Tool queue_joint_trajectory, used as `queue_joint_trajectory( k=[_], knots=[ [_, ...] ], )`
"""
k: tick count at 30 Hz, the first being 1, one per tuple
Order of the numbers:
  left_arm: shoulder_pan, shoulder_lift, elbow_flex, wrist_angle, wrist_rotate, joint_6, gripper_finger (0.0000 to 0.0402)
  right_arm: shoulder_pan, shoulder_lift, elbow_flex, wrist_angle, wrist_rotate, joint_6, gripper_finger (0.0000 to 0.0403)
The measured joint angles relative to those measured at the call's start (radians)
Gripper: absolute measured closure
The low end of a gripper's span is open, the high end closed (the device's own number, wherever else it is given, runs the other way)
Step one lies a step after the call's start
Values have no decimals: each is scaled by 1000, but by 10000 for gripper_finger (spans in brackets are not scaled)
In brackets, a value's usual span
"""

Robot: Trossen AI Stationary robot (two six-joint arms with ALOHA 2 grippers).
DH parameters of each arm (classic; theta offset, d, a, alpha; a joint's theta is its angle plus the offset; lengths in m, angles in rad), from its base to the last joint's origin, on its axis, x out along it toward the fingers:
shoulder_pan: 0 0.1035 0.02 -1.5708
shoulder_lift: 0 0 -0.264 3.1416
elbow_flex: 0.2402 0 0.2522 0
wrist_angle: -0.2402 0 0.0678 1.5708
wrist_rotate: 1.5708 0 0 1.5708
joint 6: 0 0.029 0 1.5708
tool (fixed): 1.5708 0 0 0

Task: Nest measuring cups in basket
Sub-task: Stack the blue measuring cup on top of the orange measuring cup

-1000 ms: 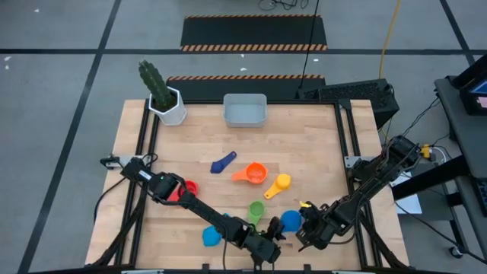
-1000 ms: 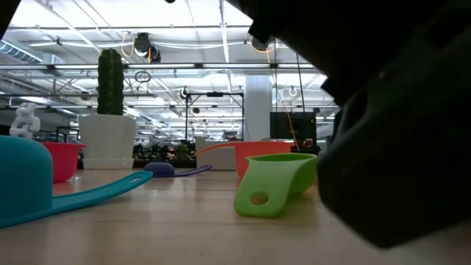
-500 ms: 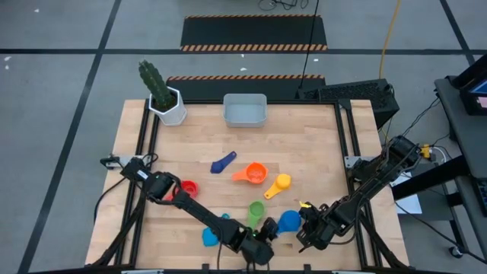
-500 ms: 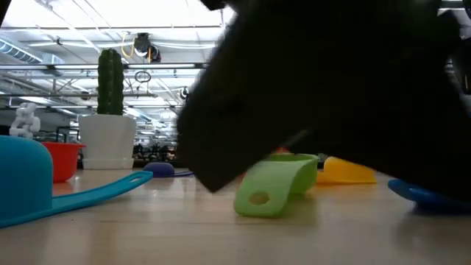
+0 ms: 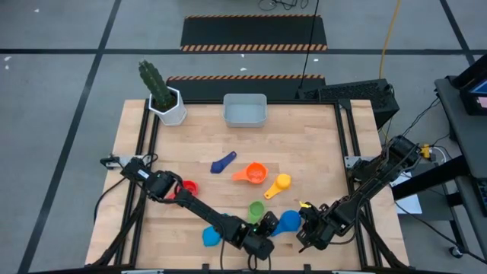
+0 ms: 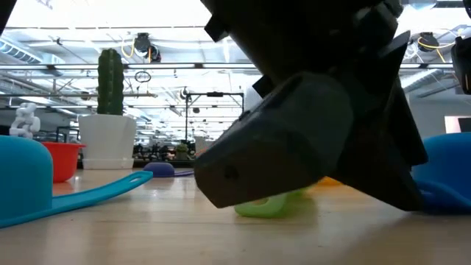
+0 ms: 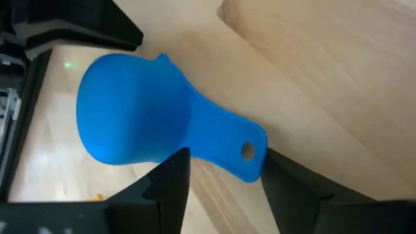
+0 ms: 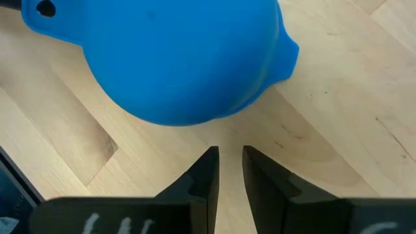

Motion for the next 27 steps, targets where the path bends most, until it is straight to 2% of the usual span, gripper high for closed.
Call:
queue_joint_trajectory(
  k=[8, 12, 18, 27],
  knots=[
    [7, 0, 0, -22, 12, 38, 291, 0, 0, 0, 0, 0, 1, 342],
    [9, 0, 0, -20, 56, 33, 321, 0, 0, 0, 2, 0, 1, 342],
    [15, 0, 0, -15, 46, 18, 387, 5, -2, 0, 7, -6, -1, 342],
    [9, 0, 0, -24, 8, 17, 393, 51, -42, 1, -17, -5, 6, 342]
  ],
)
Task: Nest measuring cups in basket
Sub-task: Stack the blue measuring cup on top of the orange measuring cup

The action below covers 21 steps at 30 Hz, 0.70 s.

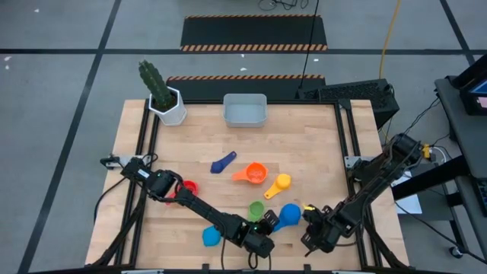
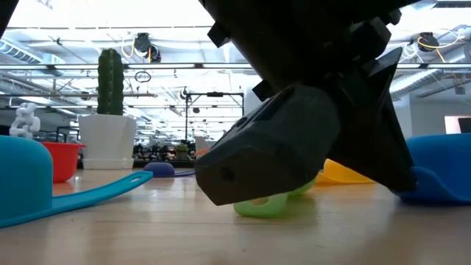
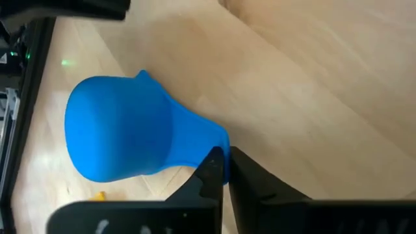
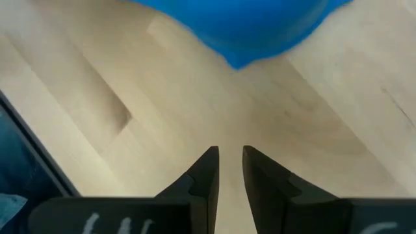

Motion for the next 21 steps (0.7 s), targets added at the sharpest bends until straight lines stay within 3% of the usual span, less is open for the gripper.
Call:
queue_joint_trajectory(
  k=[8, 13, 21],
  knots=[
    [1, -22, -2, -20, 16, -66, 395, 63, -52, 0, -104, 48, 78, 342],
    [2, -115, -2, -31, 63, -144, 395, 90, -95, 0, -156, 105, 84, 342],
    [12, -279, -2, -106, 31, -221, 396, 83, -166, 0, -262, 166, -3, 342]
  ],
)
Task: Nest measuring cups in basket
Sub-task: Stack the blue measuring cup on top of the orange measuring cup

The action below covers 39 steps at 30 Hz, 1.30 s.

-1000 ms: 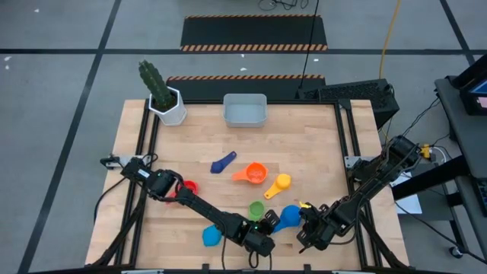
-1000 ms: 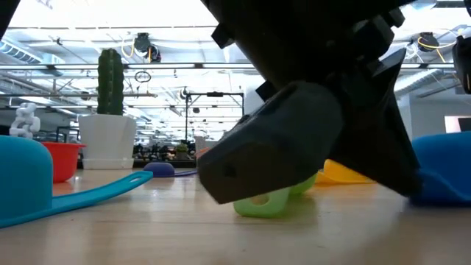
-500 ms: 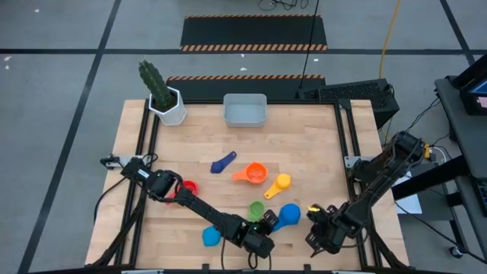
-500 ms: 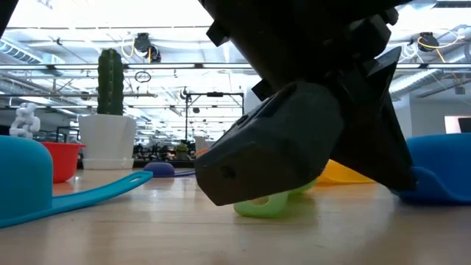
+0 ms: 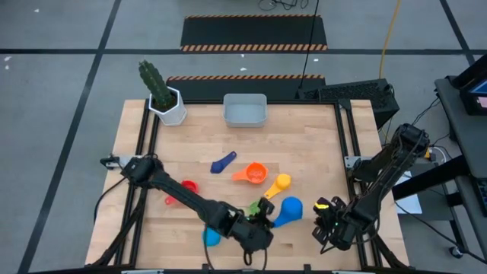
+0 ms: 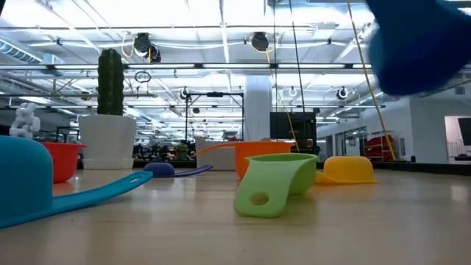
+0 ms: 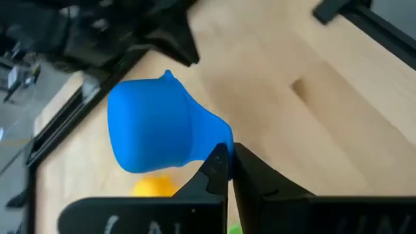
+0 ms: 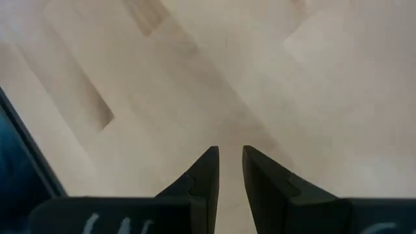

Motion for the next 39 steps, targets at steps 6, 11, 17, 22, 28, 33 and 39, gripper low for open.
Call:
queue_joint_trajectory(
  k=[6, 11, 17, 22, 28, 33, 39],
  knots=[
    [22, -104, -42, -67, -25, -77, 396, -16, -76, 0, -110, 92, -105, 342],
    [53, -263, -267, 103, -25, -101, 396, -35, -134, 0, -143, 168, -217, 342],
    [105, -503, -625, 538, 71, -147, 396, -76, -191, 0, -157, 246, -380, 342],
    [146, -633, -900, 879, 167, -204, 396, -130, -228, 0, -156, 336, -559, 342],
    [203, -665, -1125, 1195, 258, -306, 392, -220, -261, 0, -134, 389, -723, 342],
    [243, -639, -1248, 1409, 297, -433, 395, -279, -267, 0, -73, 386, -816, 342],
    [239, -626, -1386, 1611, 278, -576, 393, -318, -267, 0, 41, 382, -960, 342]
  ],
)
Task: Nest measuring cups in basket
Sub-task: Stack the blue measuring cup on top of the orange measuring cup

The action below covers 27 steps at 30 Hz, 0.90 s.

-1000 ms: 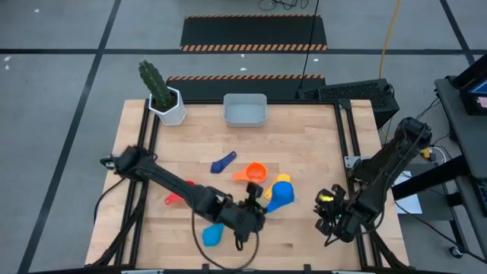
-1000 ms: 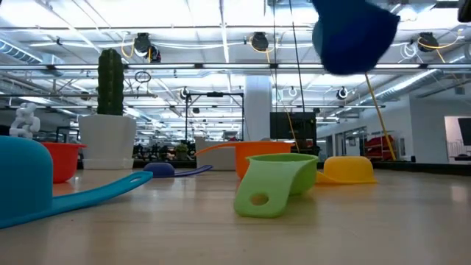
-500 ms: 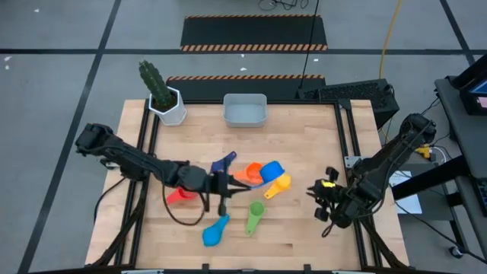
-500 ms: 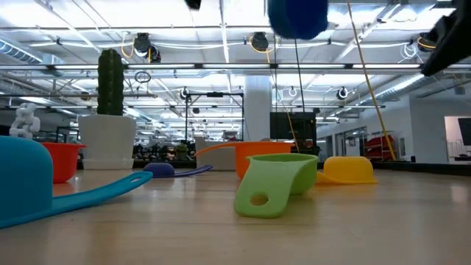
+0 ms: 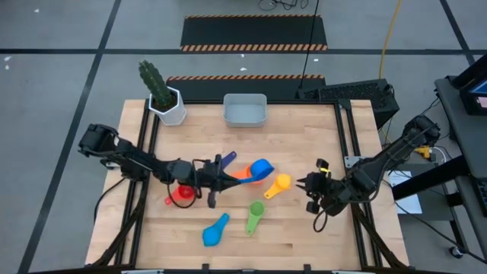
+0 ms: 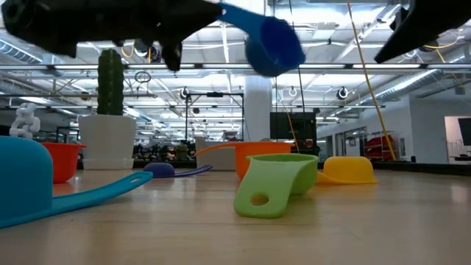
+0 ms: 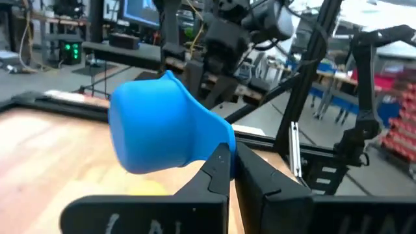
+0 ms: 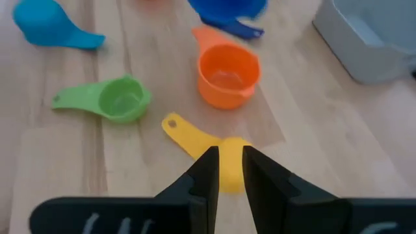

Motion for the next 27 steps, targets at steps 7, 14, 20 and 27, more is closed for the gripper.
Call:
queue_joint_trajectory(
  k=[7, 14, 20, 27],
  knots=[
    [-28, 103, -62, 211, -62, -68, 394, -57, 0, 0, 145, 1, -174, 342],
    [-8, 333, -13, 442, -98, -169, 397, -98, 0, 0, 222, 2, -224, 342],
    [-12, 431, 0, 478, -167, -284, 395, -95, 1, 0, 222, -8, -223, 342],
    [-52, 430, -2, 478, -265, -281, 393, -95, 1, 0, 222, -28, -228, 342]
  ],
)
